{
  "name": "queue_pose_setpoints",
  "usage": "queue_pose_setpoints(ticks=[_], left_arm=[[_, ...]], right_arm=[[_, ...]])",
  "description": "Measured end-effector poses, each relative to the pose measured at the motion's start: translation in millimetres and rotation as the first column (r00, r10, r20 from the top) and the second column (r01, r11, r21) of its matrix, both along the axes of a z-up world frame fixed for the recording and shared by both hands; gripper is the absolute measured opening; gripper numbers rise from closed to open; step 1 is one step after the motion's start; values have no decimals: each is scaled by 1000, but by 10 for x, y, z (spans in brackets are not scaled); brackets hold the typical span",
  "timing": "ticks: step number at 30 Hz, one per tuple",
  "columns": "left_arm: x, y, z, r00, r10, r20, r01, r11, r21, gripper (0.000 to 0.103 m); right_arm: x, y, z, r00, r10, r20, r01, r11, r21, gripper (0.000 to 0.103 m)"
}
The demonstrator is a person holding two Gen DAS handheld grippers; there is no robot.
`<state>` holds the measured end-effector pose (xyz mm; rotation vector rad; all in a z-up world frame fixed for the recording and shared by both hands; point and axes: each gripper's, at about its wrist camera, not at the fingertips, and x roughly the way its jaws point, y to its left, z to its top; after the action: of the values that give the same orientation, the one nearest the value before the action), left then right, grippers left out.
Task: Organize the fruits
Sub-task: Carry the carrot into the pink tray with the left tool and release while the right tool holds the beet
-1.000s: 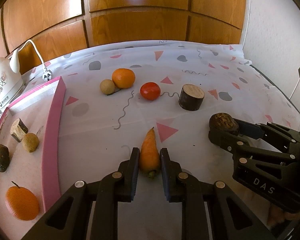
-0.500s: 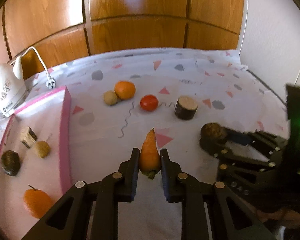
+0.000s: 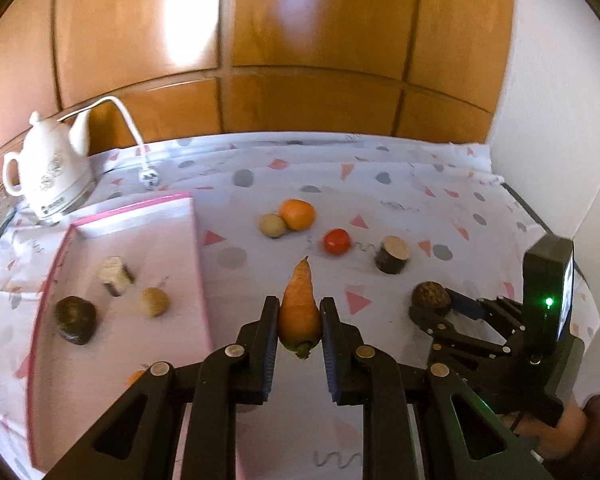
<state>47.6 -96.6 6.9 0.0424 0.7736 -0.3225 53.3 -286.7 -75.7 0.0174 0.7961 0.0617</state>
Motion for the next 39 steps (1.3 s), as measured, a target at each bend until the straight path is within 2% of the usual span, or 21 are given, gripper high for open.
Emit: queue_pose_setpoints(ticks=[7,14,20,25,28,39], left_arm=[[57,578,54,992,126,5,-126,992,-9,20],[180,1273,-133,947,320,-39,-319,948,15,20],[263,1588,-237,912,406,-56,-404,914,45,21],[361,1716,-351,891,444,-98,-442,896,46,21],[352,1742,-368,881,463,-100,-460,886,46,30],[212,1715,-150,893,446,-52,-447,895,-1,34]], right_arm=[[8,38,-1,1000,-3,-3,3,999,-34,43],[4,59,-4,1000,-5,-3,5,999,-46,43],[5,62,-3,1000,-6,-5,6,999,-49,43],[10,75,1,1000,-8,-8,8,998,-58,43],[17,85,4,1000,-11,-12,10,998,-65,43],[22,113,13,999,-32,-22,31,996,-78,43]])
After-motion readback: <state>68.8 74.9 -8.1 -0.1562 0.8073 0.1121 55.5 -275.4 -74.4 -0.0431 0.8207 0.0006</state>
